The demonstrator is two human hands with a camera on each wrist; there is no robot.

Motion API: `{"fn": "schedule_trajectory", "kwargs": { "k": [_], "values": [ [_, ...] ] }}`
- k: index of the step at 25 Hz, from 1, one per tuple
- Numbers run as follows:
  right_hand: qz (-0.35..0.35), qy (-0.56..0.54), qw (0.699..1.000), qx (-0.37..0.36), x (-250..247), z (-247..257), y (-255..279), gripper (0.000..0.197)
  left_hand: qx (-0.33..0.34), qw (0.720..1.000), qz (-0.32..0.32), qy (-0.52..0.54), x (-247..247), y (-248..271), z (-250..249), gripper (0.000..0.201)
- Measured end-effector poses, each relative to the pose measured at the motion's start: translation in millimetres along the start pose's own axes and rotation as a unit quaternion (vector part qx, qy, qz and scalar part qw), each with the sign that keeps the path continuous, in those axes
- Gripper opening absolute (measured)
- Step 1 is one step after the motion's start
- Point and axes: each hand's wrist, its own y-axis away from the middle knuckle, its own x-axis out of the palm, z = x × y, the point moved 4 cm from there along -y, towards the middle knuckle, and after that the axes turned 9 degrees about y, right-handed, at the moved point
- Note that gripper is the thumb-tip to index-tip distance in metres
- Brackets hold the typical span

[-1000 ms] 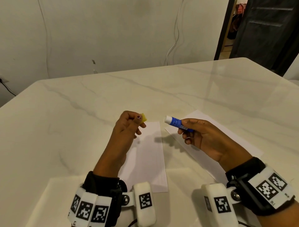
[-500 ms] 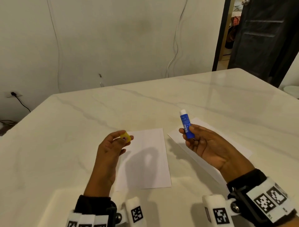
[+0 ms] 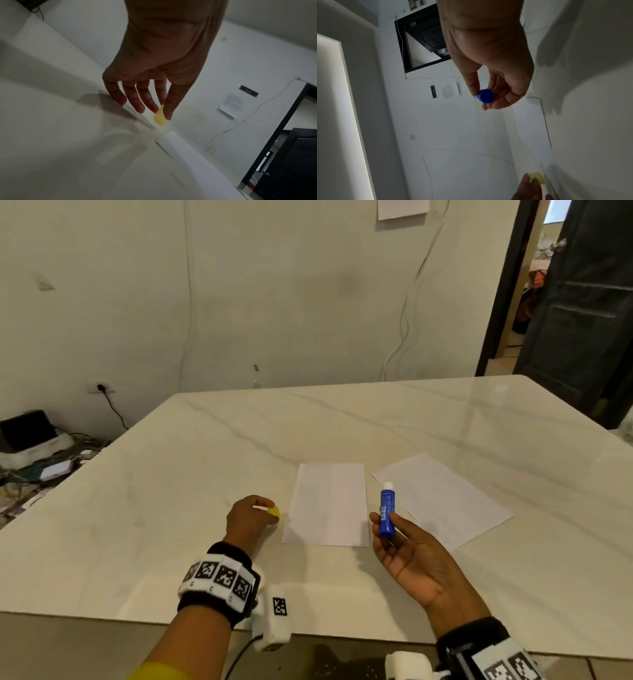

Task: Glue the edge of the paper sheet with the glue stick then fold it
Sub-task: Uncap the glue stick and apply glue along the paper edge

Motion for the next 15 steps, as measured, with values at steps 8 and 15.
{"fn": "schedule_trajectory", "kwargs": {
  "k": [8, 15],
  "values": [
    [0.010, 0.000, 1.000, 0.017, 19.1, -34.7, 21.1, 0.069, 0.009, 0.994, 0.026, -0.108, -12.2, 17.0, -14.2, 0.055],
    [0.032, -0.024, 0.999, 0.016, 41.0, -53.9, 37.8, 0.057, 0.013, 0.967, 0.240, 0.090, 9.9, 99.2, -83.3, 0.032]
  ]
}}
